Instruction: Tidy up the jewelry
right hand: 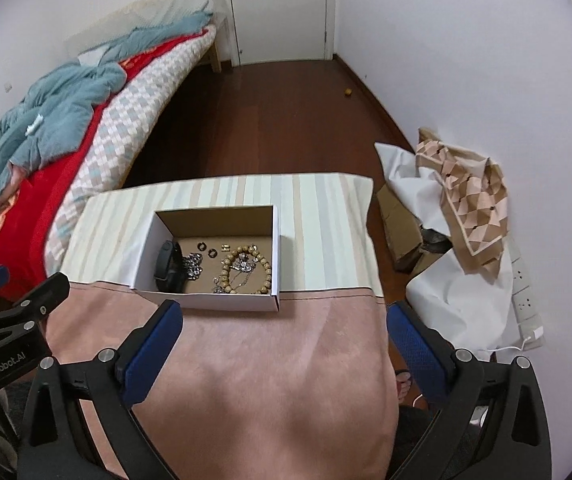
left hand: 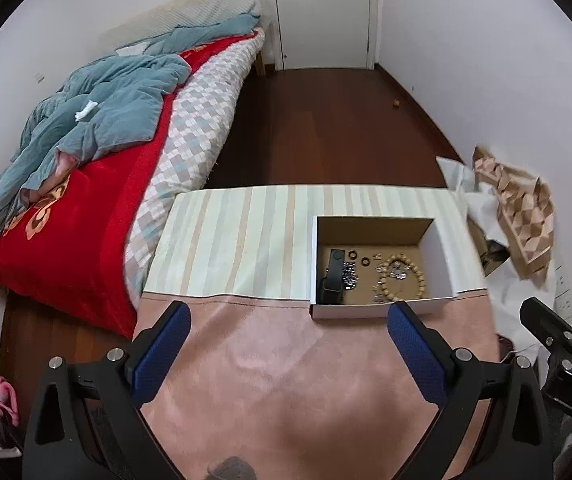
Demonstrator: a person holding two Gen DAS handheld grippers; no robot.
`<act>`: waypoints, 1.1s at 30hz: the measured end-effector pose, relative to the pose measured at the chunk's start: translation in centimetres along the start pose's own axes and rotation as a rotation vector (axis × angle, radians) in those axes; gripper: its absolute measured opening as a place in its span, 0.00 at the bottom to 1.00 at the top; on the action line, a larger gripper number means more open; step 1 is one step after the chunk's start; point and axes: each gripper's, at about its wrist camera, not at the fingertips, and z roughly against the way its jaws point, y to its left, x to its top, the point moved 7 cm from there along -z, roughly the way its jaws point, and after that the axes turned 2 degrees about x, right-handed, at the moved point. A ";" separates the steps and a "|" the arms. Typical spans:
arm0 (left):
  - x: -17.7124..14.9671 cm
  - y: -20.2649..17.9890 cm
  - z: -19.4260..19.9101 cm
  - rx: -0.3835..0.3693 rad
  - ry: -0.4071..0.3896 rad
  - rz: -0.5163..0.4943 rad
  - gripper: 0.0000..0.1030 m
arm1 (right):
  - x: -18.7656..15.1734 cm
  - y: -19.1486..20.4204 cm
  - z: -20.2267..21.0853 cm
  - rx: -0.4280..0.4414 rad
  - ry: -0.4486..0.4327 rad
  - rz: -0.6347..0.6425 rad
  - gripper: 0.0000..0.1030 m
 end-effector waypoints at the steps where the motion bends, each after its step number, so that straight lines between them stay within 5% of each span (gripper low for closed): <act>1: 0.0 0.1 1.0 -0.006 -0.008 0.011 0.97 | 0.0 0.0 0.9 -0.001 -0.012 -0.001 1.00; 19: -0.5 1.2 15.3 -0.066 -0.149 0.036 0.97 | -0.5 1.1 17.8 0.018 -0.208 0.009 1.00; 33: 0.8 1.7 14.8 -0.055 -0.134 0.044 0.97 | 1.4 1.2 17.1 -0.007 -0.185 0.007 1.00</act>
